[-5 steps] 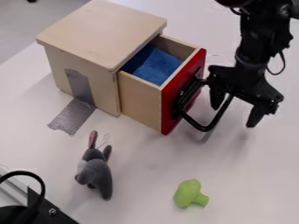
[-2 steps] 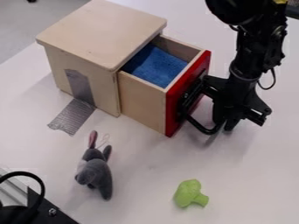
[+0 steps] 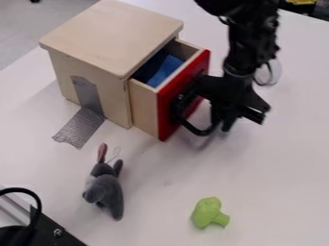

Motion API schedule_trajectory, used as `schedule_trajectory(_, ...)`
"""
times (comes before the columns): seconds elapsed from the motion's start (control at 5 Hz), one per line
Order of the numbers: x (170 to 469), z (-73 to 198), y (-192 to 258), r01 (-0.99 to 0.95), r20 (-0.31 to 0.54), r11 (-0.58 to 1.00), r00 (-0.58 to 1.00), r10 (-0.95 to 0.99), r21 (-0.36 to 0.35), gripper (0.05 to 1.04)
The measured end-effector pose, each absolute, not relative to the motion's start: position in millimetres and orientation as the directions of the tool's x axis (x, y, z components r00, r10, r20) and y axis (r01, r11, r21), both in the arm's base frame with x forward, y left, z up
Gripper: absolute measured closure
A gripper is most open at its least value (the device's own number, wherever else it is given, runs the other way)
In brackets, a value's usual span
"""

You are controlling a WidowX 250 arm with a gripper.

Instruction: The robot's arm closed the drawer.

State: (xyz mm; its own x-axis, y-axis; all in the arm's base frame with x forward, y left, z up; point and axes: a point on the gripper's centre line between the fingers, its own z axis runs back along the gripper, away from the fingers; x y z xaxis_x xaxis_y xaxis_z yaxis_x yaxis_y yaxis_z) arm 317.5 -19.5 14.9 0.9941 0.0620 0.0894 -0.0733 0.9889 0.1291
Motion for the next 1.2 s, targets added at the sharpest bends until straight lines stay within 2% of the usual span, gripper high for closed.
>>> schedule_trajectory(0.2, 316.0, 14.8, 12.4, -0.131, 0.093, 0.981, 0.989, 0.118, 0.144, 0.961)
schedule_trajectory(0.6, 315.6, 15.1, 26.7, -0.141, 0.089, 0.979, 0.988, 0.128, 0.146, 0.933)
schedule_trajectory(0.8, 303.2, 11.4, 23.6, -0.153, 0.029, 0.980, 0.988, 0.151, 0.125, 0.712)
schedule_trajectory(1.0, 310.0, 20.1, 12.6, -0.134, 0.045, 0.987, 0.991, 0.130, 0.092, 0.396)
schedule_trajectory(1.2, 325.8, 51.4, -15.9, -0.082, 0.125, 0.996, 0.989, 0.080, 0.017, 0.127)
